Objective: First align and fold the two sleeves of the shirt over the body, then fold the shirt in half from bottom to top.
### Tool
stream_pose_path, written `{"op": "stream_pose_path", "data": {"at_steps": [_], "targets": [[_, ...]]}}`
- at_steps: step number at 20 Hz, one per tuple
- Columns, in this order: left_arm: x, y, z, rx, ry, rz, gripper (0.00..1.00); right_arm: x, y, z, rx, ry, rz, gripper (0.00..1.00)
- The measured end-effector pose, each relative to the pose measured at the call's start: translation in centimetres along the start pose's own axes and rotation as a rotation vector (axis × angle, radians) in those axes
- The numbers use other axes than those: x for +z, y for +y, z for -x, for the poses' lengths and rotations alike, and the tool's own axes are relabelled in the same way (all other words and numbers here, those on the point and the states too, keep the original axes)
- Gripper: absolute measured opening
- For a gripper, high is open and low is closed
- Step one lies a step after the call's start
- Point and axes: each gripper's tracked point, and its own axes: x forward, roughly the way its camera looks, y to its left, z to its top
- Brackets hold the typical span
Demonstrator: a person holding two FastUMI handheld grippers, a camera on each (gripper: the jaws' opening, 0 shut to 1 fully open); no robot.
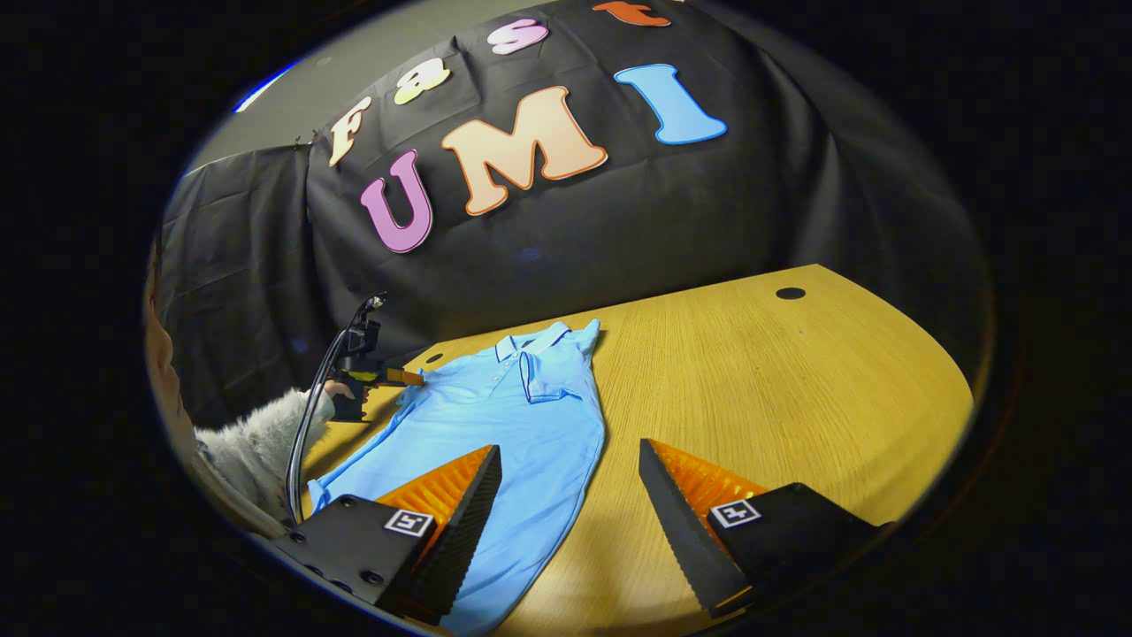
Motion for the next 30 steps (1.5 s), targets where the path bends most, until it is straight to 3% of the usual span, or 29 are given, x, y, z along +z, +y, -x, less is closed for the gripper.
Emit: {"op": "stream_pose_path", "data": {"at_steps": [1,4,6,12,18,23,24,25,27,29,30], "targets": [[0.1,-0.4,0.0,-0.017,0.0,-0.003,0.5,-0.1,-0.1,0.0,-0.001,0.003,0.0,0.98],[0.1,-1.2,-0.1,-0.042,-0.001,0.013,0.07,-0.4,-0.5,-0.2,-0.014,0.013,0.005,0.98],[0.2,-1.1,0.1,-0.042,-0.002,0.006,0.0,-0.4,-0.5,-0.1,-0.012,0.016,0.001,0.98],[1.9,-0.8,1.7,-0.002,-0.029,-0.023,0.0,-0.7,0.0,-0.1,0.011,0.027,-0.007,0.98],[4.9,-9.3,4.0,-0.131,-0.069,-0.08,0.0,-1.5,0.9,-0.2,0.04,0.048,-0.01,0.98],[4.1,-17.4,2.7,-0.238,-0.034,-0.149,0.0,-1.8,1.1,-0.2,0.045,0.06,-0.006,0.98],[3.8,-18.4,2.2,-0.238,-0.023,-0.158,0.0,-1.8,1.1,-0.2,0.045,0.061,-0.005,0.92],[3.1,-19.5,1.7,-0.247,-0.006,-0.163,0.0,-1.9,1.1,-0.1,0.047,0.062,-0.004,0.98],[1.9,-21.3,0.8,-0.275,0.021,-0.166,0.0,-2.0,1.1,-0.2,0.048,0.065,-0.007,0.98],[1.3,-22.2,0.1,-0.284,0.037,-0.169,0.07,-2.1,1.0,-0.4,0.047,0.07,-0.011,0.98],[0.9,-22.4,0.1,-0.288,0.046,-0.167,0.14,-2.1,1.0,-0.3,0.047,0.072,-0.014,0.98]]}}
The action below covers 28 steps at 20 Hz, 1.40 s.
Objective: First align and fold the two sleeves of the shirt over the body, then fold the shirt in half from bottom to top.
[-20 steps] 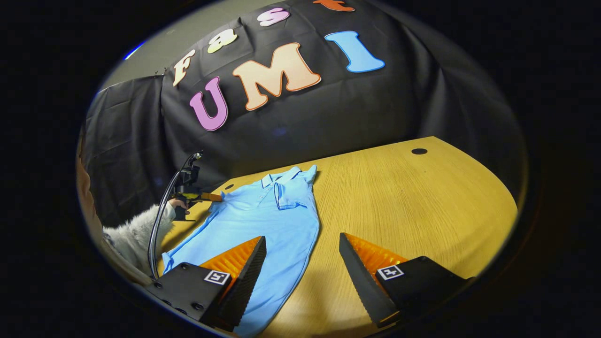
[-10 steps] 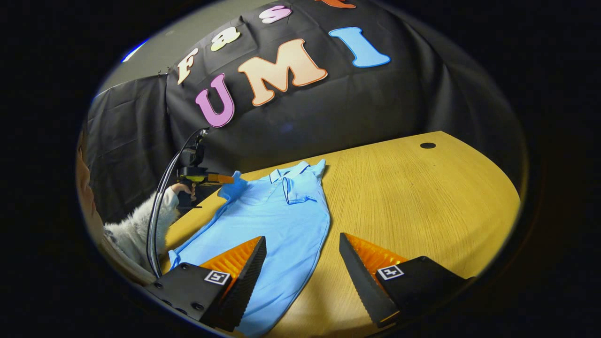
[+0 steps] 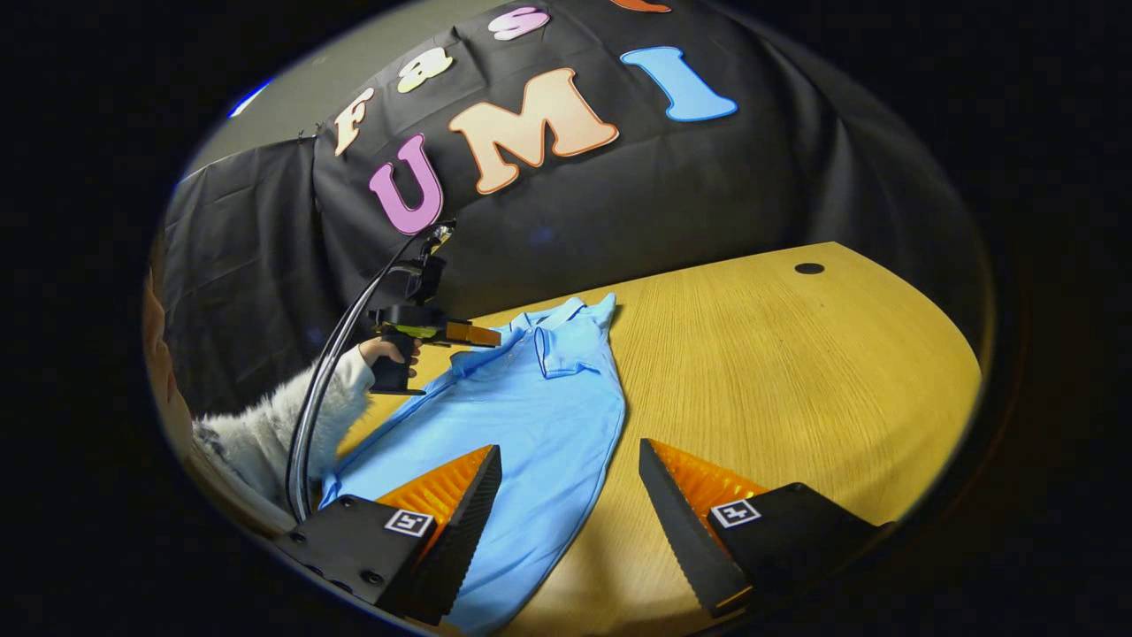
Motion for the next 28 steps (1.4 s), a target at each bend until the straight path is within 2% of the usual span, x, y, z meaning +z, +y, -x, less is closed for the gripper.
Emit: {"op": "stream_pose_path", "data": {"at_steps": [1,3,4,5,9,13,19,25,28], "targets": [[0.0,-0.2,0.3,-0.003,0.006,0.005,0.24,-0.1,0.0,0.0,0.002,0.001,-0.002,0.98],[0.3,-0.2,1.2,0.007,-0.015,-0.007,0.65,-0.1,0.1,-0.1,0.003,0.004,-0.001,0.98],[0.5,-0.2,2.0,0.012,-0.027,-0.018,0.9,-0.2,0.1,-0.1,0.004,0.005,-0.001,0.97],[0.7,-0.7,2.9,0.008,-0.042,-0.025,0.98,-0.2,0.2,-0.1,0.006,0.006,-0.001,0.98],[0.1,-2.0,8.4,-0.021,-0.083,-0.032,0.97,-0.2,0.8,0.3,0.015,0.005,-0.002,0.98],[-2.5,-3.1,15.9,-0.037,-0.135,-0.053,0.96,0.1,2.1,1.1,0.027,-0.008,0.006,0.98],[-10.0,-3.9,25.3,-0.038,-0.162,-0.037,0.96,0.3,5.3,3.1,0.049,-0.035,0.076,0.98],[-17.5,-4.4,29.8,-0.065,-0.121,0.026,0.96,-2.0,8.8,6.5,0.073,-0.032,0.133,0.98],[-20.4,-4.9,30.6,-0.076,-0.096,0.033,0.96,-4.4,8.6,8.1,0.046,0.002,0.151,0.98]]}}
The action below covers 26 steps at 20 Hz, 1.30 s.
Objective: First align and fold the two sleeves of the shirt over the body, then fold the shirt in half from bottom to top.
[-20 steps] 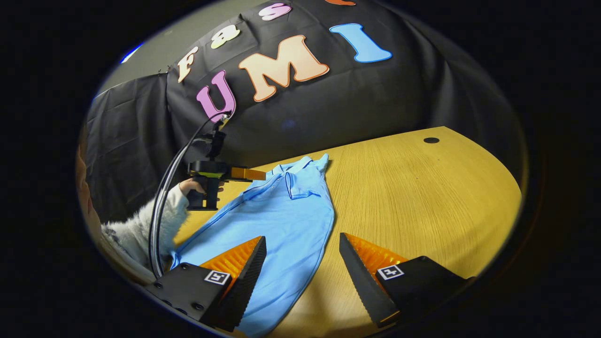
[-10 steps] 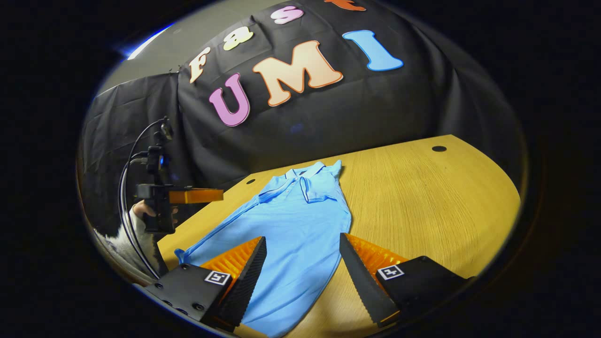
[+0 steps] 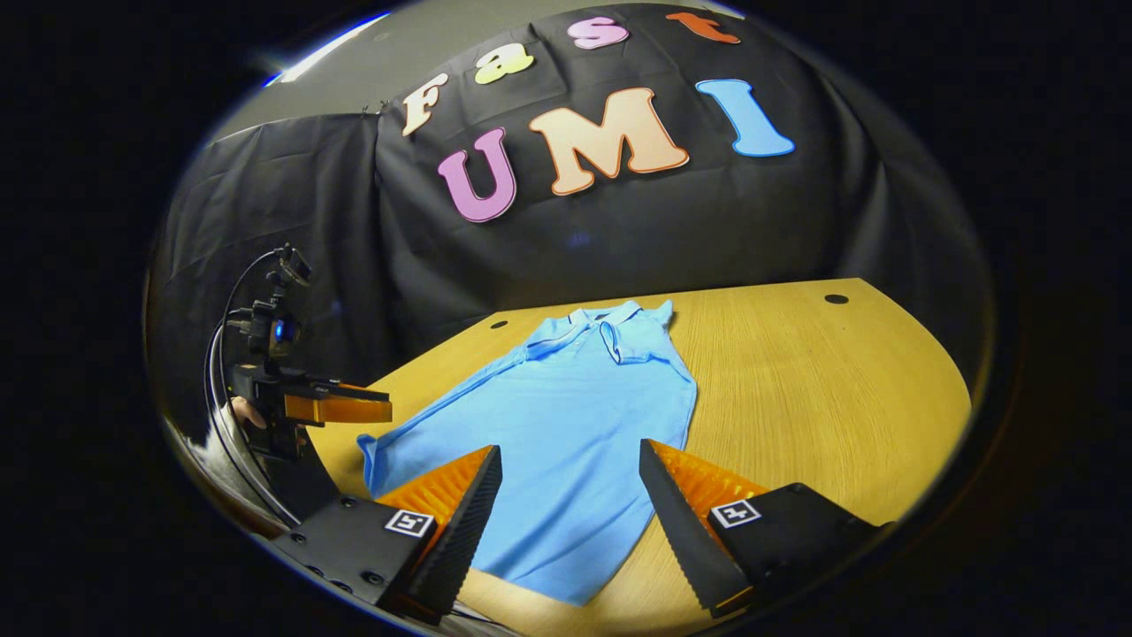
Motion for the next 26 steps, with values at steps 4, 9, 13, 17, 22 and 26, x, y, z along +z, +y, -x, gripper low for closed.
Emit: {"op": "stream_pose_path", "data": {"at_steps": [4,9,13,17,22,26], "targets": [[-2.7,-0.5,-0.2,0.003,0.026,-0.018,0.96,-3.3,0.1,2.0,-0.028,0.07,0.032,0.98],[-5.5,-0.2,0.6,0.046,0.058,-0.026,0.97,-6.2,0.5,2.2,-0.034,0.116,0.046,0.98],[-6.9,0.2,1.4,0.076,0.062,-0.027,0.96,-7.8,0.9,1.8,-0.038,0.142,0.069,0.98],[-8.0,1.1,2.0,0.111,0.069,-0.034,0.96,-8.3,0.8,1.6,-0.05,0.148,0.093,0.92],[-8.6,1.6,2.5,0.13,0.057,-0.024,0.94,-9.5,0.7,1.6,-0.072,0.174,0.137,0.98],[-8.6,1.7,2.3,0.166,0.038,-0.062,0.93,-9.5,0.9,1.5,-0.078,0.171,0.174,0.98]]}}
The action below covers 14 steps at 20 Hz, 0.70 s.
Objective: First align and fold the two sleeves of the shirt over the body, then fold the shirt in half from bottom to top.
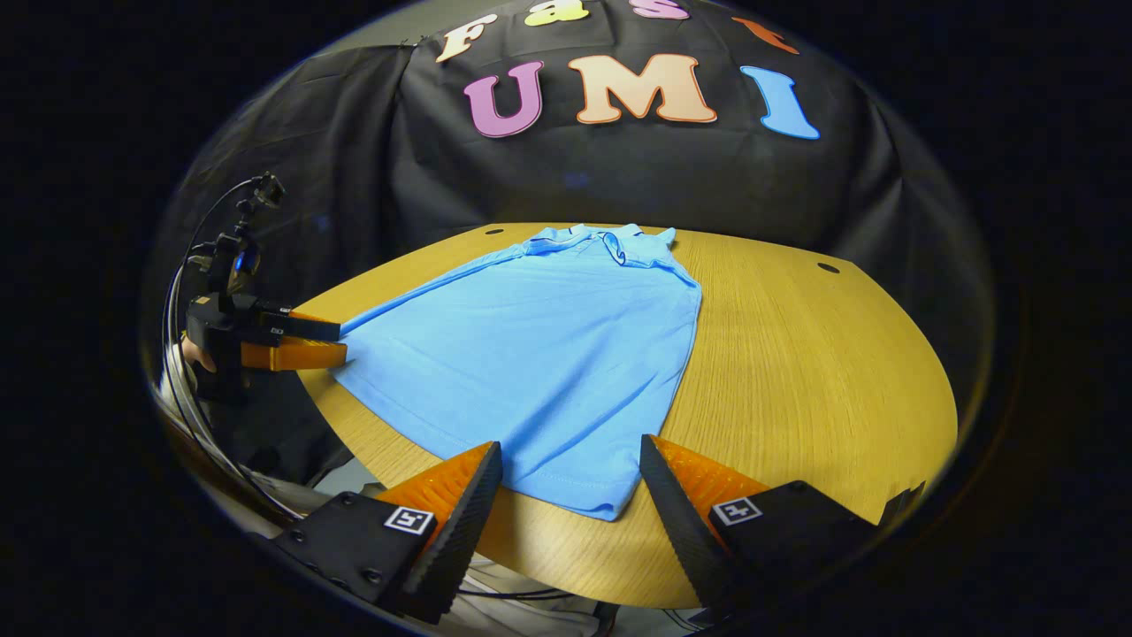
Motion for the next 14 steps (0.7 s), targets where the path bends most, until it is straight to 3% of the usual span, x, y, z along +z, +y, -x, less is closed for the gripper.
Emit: {"op": "stream_pose_path", "data": {"at_steps": [5,6,8,9,10,11,14], "targets": [[0.0,-0.9,-0.1,-0.009,-0.055,0.009,0.9,-0.1,0.5,-0.2,0.014,-0.017,0.004,0.93],[0.2,-1.4,-0.2,-0.018,-0.073,0.011,0.77,-0.1,0.9,-0.4,0.025,-0.018,0.0,0.9],[0.2,-2.1,-0.5,-0.03,-0.087,0.011,0.44,-0.3,1.1,-0.4,0.021,-0.024,0.015,0.68],[0.3,-2.4,-0.5,-0.035,-0.094,0.012,0.36,-0.1,1.6,0.0,0.04,-0.025,0.015,0.67],[0.3,-2.5,-0.6,-0.034,-0.097,0.018,0.21,-0.3,1.7,-0.4,0.049,-0.022,0.007,0.62],[0.4,-2.5,-0.6,-0.033,-0.106,0.023,0.17,-0.1,1.8,-0.4,0.048,-0.027,0.008,0.4],[0.6,-2.6,-0.8,-0.033,-0.115,0.046,0.06,-0.2,2.0,-0.7,0.053,-0.019,0.01,0.37]]}}
